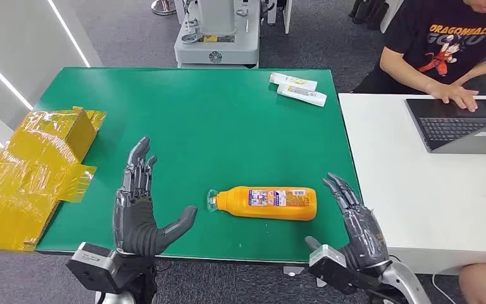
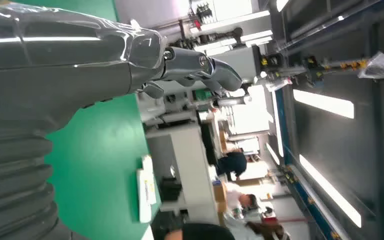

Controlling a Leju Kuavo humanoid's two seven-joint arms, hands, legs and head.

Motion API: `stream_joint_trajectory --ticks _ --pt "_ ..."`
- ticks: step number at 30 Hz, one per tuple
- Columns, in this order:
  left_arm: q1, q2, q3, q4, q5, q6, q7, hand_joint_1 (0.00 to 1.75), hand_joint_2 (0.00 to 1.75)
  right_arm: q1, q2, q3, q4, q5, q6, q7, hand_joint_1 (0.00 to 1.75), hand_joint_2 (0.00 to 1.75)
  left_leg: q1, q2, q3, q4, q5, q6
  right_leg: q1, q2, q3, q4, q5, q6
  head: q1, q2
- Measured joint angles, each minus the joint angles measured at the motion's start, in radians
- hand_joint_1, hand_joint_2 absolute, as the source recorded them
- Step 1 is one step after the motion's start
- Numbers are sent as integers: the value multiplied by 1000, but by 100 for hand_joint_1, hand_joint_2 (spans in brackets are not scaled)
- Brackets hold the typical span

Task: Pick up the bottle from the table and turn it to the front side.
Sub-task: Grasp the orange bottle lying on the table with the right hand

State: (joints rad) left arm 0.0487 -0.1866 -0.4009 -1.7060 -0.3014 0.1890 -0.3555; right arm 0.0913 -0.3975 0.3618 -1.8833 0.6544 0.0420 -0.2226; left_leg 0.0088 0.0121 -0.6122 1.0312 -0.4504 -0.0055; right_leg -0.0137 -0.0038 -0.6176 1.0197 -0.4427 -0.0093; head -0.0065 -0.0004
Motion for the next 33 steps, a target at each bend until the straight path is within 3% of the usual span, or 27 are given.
stream_joint_trajectory --ticks 2,4,7,12,16,20,25,28,33 --pt "-9 0 0 1 3 -6 -2 0 175 -4 -52 -17 -2 -17 56 -11 0 175 0 -1 -1 0 0 1 0 -1 0 0 0 1 0 0" --pt "-23 1 0 4 10 -17 -5 0 175 -23 -139 -59 -4 -46 158 -37 0 175 0 -1 -2 1 0 2 0 -1 1 0 0 2 1 0" --pt "-42 3 0 11 16 -31 -6 0 175 -97 -233 -92 2 -95 282 -64 0 175 -1 0 -2 1 0 2 -1 0 1 0 1 4 1 0" --pt "-63 3 0 21 20 -34 -6 0 175 -301 -358 -64 59 -200 397 -80 0 175 -1 0 -2 2 2 5 -1 0 1 0 2 4 1 0" --pt "-70 6 0 24 28 -22 -11 0 175 -542 -414 54 143 -298 518 -108 0 175 -3 3 -3 2 2 5 -2 2 0 2 2 5 0 0" --pt "-74 13 0 27 38 -2 -19 0 175 -820 -419 247 259 -375 565 -118 0 175 -3 2 -1 3 3 6 -2 2 0 2 3 5 0 0" --pt "-74 19 0 27 40 3 -24 0 175 -991 -396 413 349 -408 555 -112 0 175 -2 -5 -5 2 5 7 -2 -5 0 2 2 5 1 0" --pt "-77 21 0 27 40 6 -24 0 175 -1067 -336 505 428 -412 535 -118 0 175 -2 -4 -4 2 5 7 -2 -3 0 2 2 5 1 0" --pt "-90 25 -1 33 42 17 -23 0 175 -1131 -183 651 593 -402 496 -148 0 175 -2 -4 -4 2 5 7 -2 -4 0 2 2 5 0 0"
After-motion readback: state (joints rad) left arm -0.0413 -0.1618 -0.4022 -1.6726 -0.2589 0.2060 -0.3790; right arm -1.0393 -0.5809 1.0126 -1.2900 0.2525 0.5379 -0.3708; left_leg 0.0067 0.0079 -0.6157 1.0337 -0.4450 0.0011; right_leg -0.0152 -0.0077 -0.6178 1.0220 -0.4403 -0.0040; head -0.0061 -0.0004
